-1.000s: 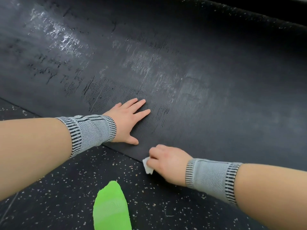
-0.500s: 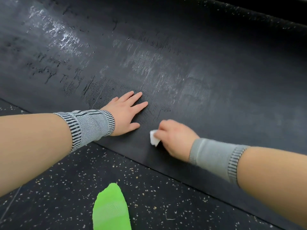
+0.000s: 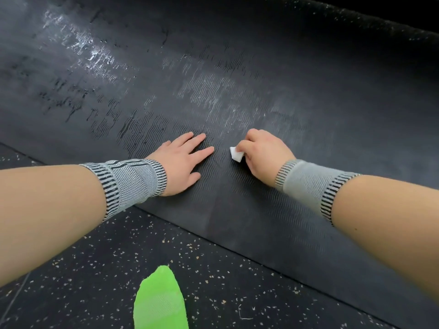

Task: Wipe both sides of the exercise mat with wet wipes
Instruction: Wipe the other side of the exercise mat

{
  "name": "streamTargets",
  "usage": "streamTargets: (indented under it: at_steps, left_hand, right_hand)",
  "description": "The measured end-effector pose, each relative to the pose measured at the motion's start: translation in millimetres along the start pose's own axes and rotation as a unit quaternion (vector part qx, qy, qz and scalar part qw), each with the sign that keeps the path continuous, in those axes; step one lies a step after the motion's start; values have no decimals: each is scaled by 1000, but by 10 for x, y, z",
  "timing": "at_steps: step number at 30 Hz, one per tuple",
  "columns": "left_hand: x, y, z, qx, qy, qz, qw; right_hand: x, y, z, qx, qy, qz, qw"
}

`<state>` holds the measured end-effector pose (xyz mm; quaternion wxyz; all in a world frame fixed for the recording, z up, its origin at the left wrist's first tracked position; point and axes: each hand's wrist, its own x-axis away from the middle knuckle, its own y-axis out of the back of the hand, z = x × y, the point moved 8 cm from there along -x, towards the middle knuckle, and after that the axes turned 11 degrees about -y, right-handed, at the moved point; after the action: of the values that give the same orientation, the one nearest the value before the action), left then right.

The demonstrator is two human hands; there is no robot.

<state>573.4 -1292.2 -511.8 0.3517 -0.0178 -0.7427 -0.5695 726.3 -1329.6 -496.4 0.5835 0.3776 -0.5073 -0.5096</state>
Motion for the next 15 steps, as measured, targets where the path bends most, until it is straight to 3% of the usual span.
streamTargets:
  at_steps: [3,9,12,15]
  left_hand:
    - [-10,28,21,2,-5,-21,1000]
    - [-26,99,25,10,-6,-42,999]
    - [-38,150,10,5,-9,-55,998]
    - [-58,186,1,7,-10,-69,998]
  right_hand:
    - [352,-104,426,-32,99,-26,994]
    - [980,-386,1038,-66,258,86,960]
    - [677,-349,802,-41,247,87,964]
    - [135,-109,325,-17,145,28,989]
